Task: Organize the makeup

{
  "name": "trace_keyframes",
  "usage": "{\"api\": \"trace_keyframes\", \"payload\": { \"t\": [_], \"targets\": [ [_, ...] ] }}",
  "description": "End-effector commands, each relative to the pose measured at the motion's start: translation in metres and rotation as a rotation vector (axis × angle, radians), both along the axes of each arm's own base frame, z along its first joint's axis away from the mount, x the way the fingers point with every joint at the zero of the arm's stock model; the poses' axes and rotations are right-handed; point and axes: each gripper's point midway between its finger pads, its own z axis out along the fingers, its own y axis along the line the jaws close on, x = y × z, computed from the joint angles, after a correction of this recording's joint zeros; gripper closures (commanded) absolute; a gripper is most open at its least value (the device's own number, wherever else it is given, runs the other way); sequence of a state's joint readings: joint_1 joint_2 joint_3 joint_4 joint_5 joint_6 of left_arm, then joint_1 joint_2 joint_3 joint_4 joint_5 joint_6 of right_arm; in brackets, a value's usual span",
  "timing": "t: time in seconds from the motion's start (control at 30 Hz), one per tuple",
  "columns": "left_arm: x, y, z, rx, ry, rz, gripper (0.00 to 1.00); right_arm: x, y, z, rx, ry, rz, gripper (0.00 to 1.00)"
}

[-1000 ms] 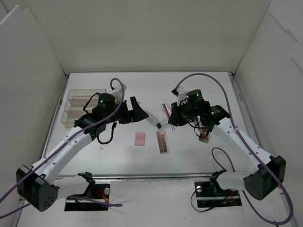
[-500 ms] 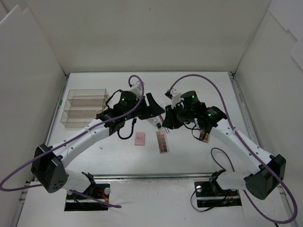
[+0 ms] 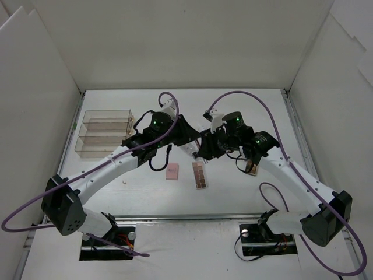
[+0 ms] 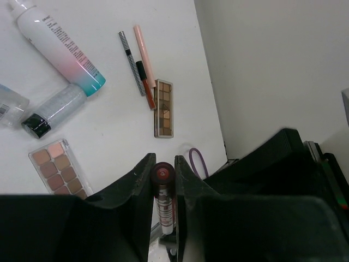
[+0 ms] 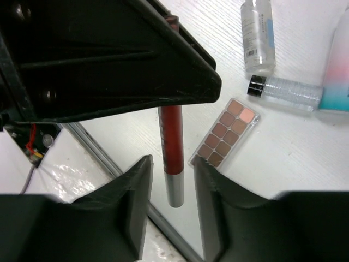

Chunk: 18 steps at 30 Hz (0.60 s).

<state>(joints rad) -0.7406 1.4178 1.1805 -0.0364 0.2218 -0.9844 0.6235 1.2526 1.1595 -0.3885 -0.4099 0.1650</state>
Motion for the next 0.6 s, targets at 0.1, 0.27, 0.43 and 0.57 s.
{"api": "trace_keyframes", "payload": {
  "t": [0.1, 0.27, 0.43, 0.57],
  "targets": [
    [0.015, 0.023, 0.053, -0.092, -0.107, 0.122, 1.00, 0.023, -0.001, 0.042, 0.053, -0.126, -0.093, 0.25],
    [0.047, 0.098, 0.056, -0.057, -0.114, 0.323, 1.00, 0.033, -0.016, 0.050, 0.050, -0.158, -0.163, 0.17],
    [0.089, 0.211, 0.065, -0.029, -0.148, 0.622, 1.00, 0.048, -0.038, 0.037, 0.007, -0.152, -0.248, 0.17],
    [0.133, 0.303, 0.070, -0.035, -0.171, 0.804, 1.00, 0.065, -0.055, 0.025, -0.057, -0.156, -0.320, 0.17]
  ]
}}
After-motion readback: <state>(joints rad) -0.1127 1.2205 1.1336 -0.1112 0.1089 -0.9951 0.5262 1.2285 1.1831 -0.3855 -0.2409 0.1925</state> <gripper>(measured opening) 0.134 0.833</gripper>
